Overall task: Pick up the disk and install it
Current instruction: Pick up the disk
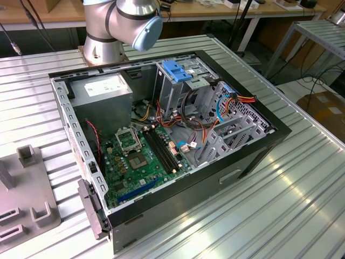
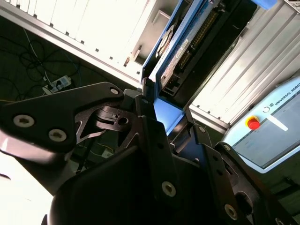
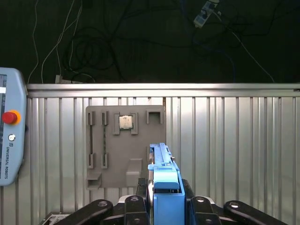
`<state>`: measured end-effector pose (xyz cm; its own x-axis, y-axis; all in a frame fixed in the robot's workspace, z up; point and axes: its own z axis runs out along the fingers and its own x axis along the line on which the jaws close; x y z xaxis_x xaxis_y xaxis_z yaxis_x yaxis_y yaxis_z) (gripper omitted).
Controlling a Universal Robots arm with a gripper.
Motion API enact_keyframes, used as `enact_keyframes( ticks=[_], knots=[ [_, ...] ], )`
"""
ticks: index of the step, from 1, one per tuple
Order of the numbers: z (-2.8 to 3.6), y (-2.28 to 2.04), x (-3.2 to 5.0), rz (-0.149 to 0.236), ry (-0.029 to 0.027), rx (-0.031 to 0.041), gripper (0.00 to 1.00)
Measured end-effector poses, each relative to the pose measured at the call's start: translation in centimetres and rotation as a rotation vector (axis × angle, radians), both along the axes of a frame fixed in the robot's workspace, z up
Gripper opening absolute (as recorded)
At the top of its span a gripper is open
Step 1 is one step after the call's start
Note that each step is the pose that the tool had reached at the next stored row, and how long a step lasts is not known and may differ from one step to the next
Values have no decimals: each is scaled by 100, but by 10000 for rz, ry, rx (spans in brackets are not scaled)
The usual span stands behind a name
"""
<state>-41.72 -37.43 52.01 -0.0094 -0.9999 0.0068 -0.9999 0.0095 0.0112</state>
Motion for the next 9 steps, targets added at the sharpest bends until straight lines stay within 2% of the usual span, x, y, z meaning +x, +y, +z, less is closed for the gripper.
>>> enact_keyframes(
  ticks=[9],
  knots=[
    [0, 0, 95, 0, 0, 0, 37]
  ],
)
